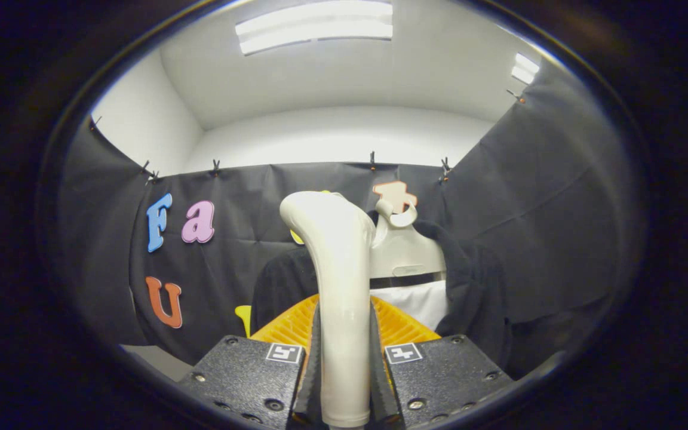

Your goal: Iron the clothes twice with a garment steamer, once on the left side and once on the right side.

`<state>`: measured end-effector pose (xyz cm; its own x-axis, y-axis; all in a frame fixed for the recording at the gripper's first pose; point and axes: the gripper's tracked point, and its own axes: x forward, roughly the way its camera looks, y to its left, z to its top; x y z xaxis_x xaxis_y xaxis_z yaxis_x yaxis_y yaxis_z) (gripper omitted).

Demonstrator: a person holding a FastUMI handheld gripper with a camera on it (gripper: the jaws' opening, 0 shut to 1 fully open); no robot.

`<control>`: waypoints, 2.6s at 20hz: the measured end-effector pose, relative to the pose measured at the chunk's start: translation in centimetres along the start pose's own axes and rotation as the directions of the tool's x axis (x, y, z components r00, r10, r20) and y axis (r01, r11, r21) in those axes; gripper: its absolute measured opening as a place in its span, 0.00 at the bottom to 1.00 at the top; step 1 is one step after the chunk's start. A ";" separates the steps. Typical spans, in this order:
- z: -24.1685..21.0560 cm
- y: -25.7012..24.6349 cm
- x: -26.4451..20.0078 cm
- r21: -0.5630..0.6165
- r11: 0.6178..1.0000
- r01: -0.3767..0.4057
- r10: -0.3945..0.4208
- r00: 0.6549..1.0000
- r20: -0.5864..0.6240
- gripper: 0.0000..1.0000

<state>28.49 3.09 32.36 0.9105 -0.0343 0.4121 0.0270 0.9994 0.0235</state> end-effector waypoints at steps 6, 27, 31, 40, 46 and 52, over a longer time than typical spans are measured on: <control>-3.8 -1.7 -0.5 -0.051 0.997 0.062 -0.063 0.998 -0.011 0.37; -16.2 -2.0 -8.9 -0.189 0.968 0.165 -0.202 0.959 -0.199 0.37; -19.0 -2.2 -10.2 -0.204 0.963 0.174 -0.223 0.943 -0.247 0.37; -23.3 -2.7 -12.3 -0.228 0.957 0.180 -0.248 0.917 -0.314 0.37; -25.6 -2.7 -13.3 -0.226 0.958 0.178 -0.251 0.900 -0.356 0.37; -29.1 -2.6 -15.2 -0.241 0.956 0.169 -0.260 0.868 -0.423 0.37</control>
<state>26.56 1.28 -0.45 0.9578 -0.2855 -0.0337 0.2792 0.9518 -0.1272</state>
